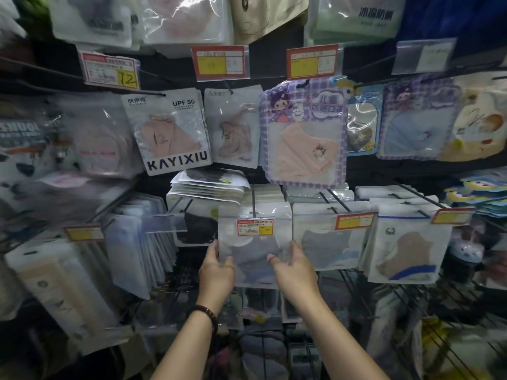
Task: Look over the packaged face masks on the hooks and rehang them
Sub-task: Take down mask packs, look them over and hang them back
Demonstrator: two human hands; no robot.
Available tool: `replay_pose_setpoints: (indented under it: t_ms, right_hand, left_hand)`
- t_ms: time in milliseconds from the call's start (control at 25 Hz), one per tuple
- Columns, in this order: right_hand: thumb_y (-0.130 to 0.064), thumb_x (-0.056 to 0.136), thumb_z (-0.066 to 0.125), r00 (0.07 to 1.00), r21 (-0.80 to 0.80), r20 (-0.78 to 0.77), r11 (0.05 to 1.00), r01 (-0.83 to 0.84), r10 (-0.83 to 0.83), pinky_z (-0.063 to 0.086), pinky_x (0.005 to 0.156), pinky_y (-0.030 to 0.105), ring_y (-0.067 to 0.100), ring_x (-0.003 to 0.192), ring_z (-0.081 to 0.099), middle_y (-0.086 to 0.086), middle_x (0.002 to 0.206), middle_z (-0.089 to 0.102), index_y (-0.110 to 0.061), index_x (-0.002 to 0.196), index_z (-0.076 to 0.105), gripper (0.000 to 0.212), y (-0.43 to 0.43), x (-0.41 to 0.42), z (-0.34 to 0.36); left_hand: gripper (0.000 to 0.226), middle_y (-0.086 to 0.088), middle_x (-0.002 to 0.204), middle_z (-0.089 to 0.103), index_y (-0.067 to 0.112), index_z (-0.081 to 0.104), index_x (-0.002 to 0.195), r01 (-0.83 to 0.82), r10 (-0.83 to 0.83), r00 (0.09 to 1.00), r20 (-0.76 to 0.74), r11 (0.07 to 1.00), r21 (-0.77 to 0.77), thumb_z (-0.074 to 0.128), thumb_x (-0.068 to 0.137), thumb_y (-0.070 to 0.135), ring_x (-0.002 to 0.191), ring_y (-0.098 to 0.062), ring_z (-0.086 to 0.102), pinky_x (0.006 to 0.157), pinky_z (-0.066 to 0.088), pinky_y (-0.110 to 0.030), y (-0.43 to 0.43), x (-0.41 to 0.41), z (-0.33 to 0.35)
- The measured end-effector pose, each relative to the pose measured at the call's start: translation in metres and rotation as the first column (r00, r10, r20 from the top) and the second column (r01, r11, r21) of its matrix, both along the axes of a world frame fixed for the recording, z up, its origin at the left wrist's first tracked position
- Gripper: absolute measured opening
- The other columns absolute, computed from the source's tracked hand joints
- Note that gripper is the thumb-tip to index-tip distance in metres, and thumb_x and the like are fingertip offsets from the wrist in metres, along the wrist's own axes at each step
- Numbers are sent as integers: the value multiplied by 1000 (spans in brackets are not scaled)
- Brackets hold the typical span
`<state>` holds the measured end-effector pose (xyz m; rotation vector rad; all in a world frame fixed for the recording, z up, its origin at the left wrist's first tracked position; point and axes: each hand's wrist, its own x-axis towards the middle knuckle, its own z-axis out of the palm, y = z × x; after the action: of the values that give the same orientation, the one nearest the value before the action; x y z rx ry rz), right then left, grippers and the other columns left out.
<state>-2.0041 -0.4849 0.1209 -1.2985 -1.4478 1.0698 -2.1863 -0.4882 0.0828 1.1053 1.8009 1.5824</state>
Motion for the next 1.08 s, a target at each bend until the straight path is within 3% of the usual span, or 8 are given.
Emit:
replay_pose_setpoints:
  t_ms: [120, 240, 320, 440, 520, 640, 840, 1080]
  right_hand:
    - [-33, 104, 70, 999, 15, 0, 999, 48, -48, 35, 126, 43, 26, 156, 43, 1, 171, 43, -20, 170, 31, 78, 2, 0, -7]
    - [-32, 104, 70, 990, 55, 52, 990, 127, -130, 45, 122, 47, 24, 146, 56, -1, 158, 59, -21, 162, 48, 63, 5, 5, -11]
    - [-30, 104, 71, 978, 104, 56, 975, 195, -202, 56, 107, 39, 16, 123, 70, -5, 134, 75, -21, 146, 66, 44, 6, 11, -9]
    - [-24, 100, 76, 955, 115, -23, 949, 295, -294, 54, 82, 28, 6, 90, 71, -10, 100, 78, -21, 118, 80, 18, 7, 21, -4]
    - [-20, 98, 79, 951, 84, -118, 952, 296, -285, 57, 78, 28, 10, 90, 75, -8, 95, 80, -22, 112, 81, 15, 6, 25, -5]
    - [-14, 96, 81, 938, 40, -263, 969, 245, -227, 64, 85, 33, 8, 90, 80, -9, 93, 83, -25, 118, 82, 25, 2, 30, -15]
    - [-6, 93, 83, 909, 62, -379, 976, 210, -171, 59, 77, 21, 8, 90, 80, -13, 91, 84, -28, 102, 83, 23, -8, 45, -22]
    - [-2, 90, 84, 886, 122, -439, 967, 225, -151, 63, 85, 39, 25, 88, 81, 2, 89, 85, -20, 98, 86, 20, -18, 58, -33]
  left_hand:
    - [46, 5, 135, 69, 22, 60, 148, -53, 53, 999, 1, 998, 37, 67, 104, 15, 113, -8, 66, 101, 51, -28, -1, -3, -2]
    - [31, 8, 116, 73, 16, 72, 134, -135, 138, 990, -42, 989, 65, 70, 103, 18, 102, -7, 68, 92, 52, -24, -8, -2, 6]
    - [25, 7, 108, 78, 17, 78, 126, -198, 203, 978, -55, 977, 83, 73, 101, 19, 94, -7, 71, 93, 57, -28, -11, -4, 8]
    - [20, 8, 99, 80, 21, 82, 116, -243, 243, 970, 10, 967, 81, 79, 97, 20, 90, -6, 73, 96, 62, -37, -19, -10, 14]
    - [18, 12, 97, 80, 23, 83, 113, -244, 237, 969, 70, 965, 100, 80, 96, 20, 91, -2, 72, 96, 61, -36, -30, -11, 18]
    - [17, 17, 93, 81, 34, 83, 103, -242, 218, 963, 159, 958, 154, 80, 96, 20, 90, 4, 73, 89, 57, -24, -50, -2, 19]
    - [24, 21, 91, 81, 38, 81, 96, -241, 174, 942, 286, 946, 217, 81, 95, 14, 90, 11, 74, 84, 53, -14, -76, 13, 15]
    - [22, 13, 100, 84, 27, 84, 107, -246, 146, 938, 314, 919, 308, 80, 94, 9, 97, -2, 78, 88, 60, -15, -94, 28, -2]
